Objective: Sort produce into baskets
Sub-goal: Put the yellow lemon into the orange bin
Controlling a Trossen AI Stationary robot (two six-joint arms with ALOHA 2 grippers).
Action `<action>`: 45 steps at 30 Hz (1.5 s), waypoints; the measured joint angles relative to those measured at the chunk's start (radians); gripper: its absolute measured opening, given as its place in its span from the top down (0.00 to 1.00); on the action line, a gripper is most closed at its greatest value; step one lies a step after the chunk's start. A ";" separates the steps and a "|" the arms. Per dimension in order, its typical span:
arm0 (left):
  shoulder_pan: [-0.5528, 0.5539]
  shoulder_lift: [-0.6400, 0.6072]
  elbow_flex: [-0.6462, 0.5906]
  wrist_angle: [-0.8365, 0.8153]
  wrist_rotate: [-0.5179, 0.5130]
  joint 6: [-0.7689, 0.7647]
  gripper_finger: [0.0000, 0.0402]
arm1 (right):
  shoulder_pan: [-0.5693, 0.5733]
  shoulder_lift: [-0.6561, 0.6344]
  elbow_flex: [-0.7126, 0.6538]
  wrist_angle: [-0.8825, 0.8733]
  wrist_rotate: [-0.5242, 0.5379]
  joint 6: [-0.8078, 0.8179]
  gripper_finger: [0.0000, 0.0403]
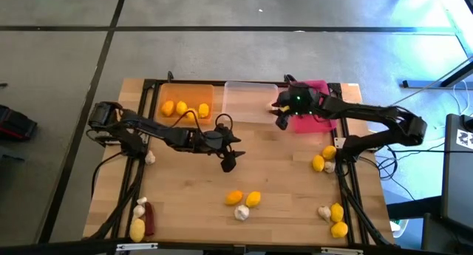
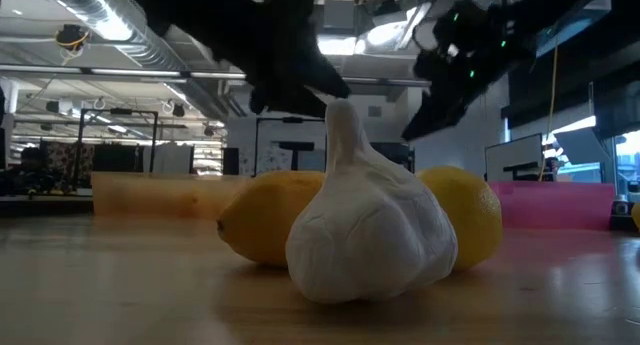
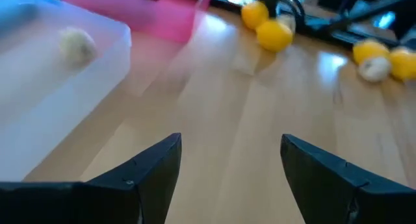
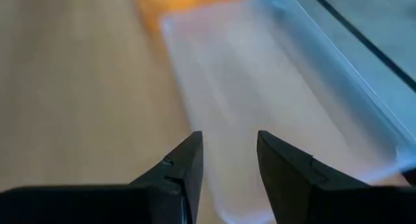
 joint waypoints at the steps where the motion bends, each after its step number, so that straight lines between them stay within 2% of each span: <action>1: -0.009 -0.020 0.000 -0.049 0.000 -0.001 0.36 | 0.022 -0.021 0.000 -0.008 0.000 0.000 0.66; 8: -0.080 -0.118 0.000 -0.238 -0.001 -0.039 0.36 | 0.204 -0.096 0.000 -0.061 -0.009 -0.029 0.66; 11: -0.119 -0.112 0.000 -0.213 0.044 -0.014 0.36 | 0.281 -0.095 0.000 -0.078 -0.009 -0.031 0.66; 15: -0.162 -0.072 0.000 -0.205 0.055 -0.004 0.36 | 0.365 -0.092 -0.010 -0.080 -0.009 -0.030 0.66; 20: -0.211 -0.006 0.000 -0.146 0.061 -0.094 0.36 | 0.431 -0.092 -0.018 -0.087 0.024 0.000 0.66; 26: -0.270 0.067 0.010 -0.076 0.064 -0.200 0.36 | 0.453 -0.092 -0.018 -0.105 0.054 0.020 0.66; 33: -0.343 0.183 0.092 -0.056 0.053 -0.237 0.36 | 0.452 -0.092 -0.018 -0.145 0.054 0.063 0.66; 40: -0.349 0.309 0.124 -0.062 0.049 -0.247 0.36 | 0.452 -0.092 -0.018 -0.178 0.054 0.067 0.66; 45: -0.346 0.315 0.125 -0.071 0.050 -0.243 0.36 | 0.452 -0.092 -0.018 -0.177 0.054 0.067 0.66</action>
